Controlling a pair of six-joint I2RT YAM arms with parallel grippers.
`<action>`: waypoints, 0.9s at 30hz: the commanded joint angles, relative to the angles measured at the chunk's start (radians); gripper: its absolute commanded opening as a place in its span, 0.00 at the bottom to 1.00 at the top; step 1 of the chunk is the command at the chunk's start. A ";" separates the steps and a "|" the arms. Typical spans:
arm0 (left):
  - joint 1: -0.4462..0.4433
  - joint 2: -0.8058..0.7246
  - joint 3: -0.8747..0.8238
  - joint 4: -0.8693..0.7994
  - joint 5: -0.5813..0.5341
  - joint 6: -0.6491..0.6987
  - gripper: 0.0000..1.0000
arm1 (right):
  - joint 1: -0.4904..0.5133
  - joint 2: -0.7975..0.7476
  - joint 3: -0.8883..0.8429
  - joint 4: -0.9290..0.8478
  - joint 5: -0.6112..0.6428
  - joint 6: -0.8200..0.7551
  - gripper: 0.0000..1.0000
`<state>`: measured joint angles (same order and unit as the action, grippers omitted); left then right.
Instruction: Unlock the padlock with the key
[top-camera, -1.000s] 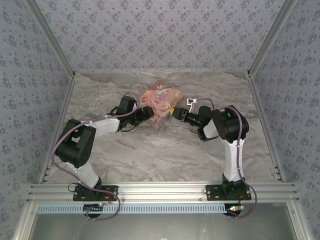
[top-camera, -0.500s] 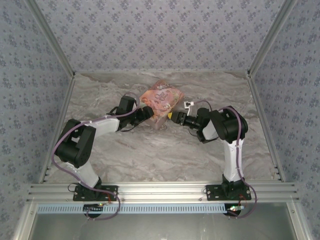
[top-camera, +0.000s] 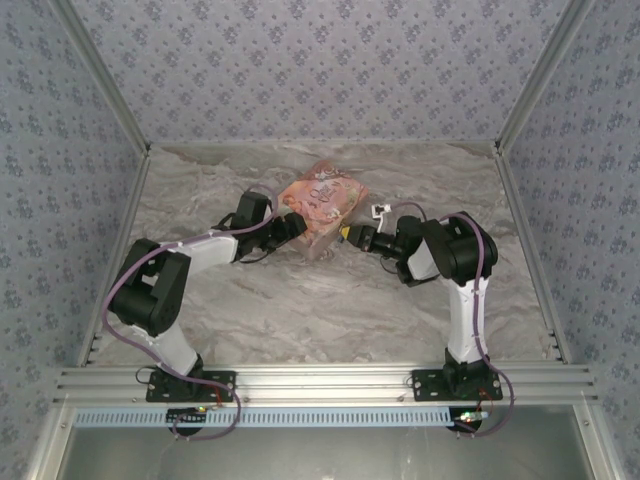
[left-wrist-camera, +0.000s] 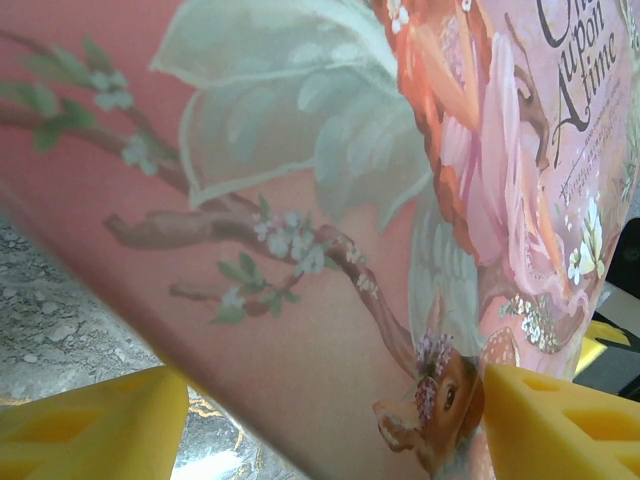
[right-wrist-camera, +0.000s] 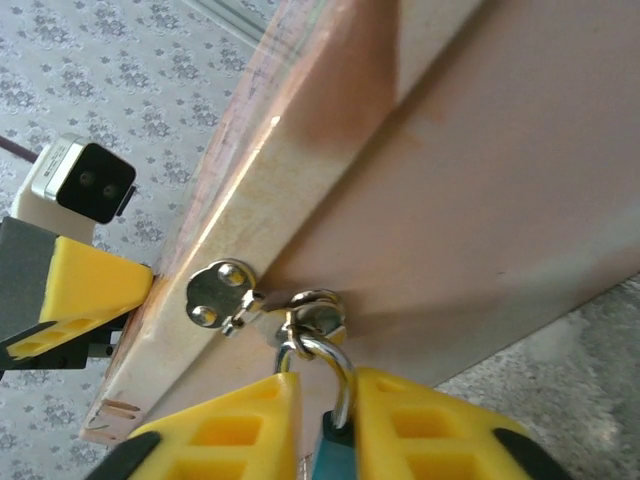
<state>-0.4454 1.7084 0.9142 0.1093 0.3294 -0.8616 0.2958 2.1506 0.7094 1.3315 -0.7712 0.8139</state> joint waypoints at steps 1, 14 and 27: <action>0.004 0.018 -0.045 -0.160 -0.035 0.027 0.75 | 0.000 0.008 -0.002 0.031 -0.019 -0.017 0.14; 0.002 -0.007 -0.085 -0.165 -0.039 0.031 0.75 | -0.001 -0.007 -0.021 0.063 0.093 0.119 0.00; -0.004 -0.007 -0.146 -0.128 -0.029 0.019 0.75 | 0.026 -0.041 0.013 0.054 0.221 0.284 0.00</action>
<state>-0.4446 1.6688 0.8326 0.1745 0.3256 -0.8665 0.3153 2.1468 0.6949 1.3563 -0.6346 1.0412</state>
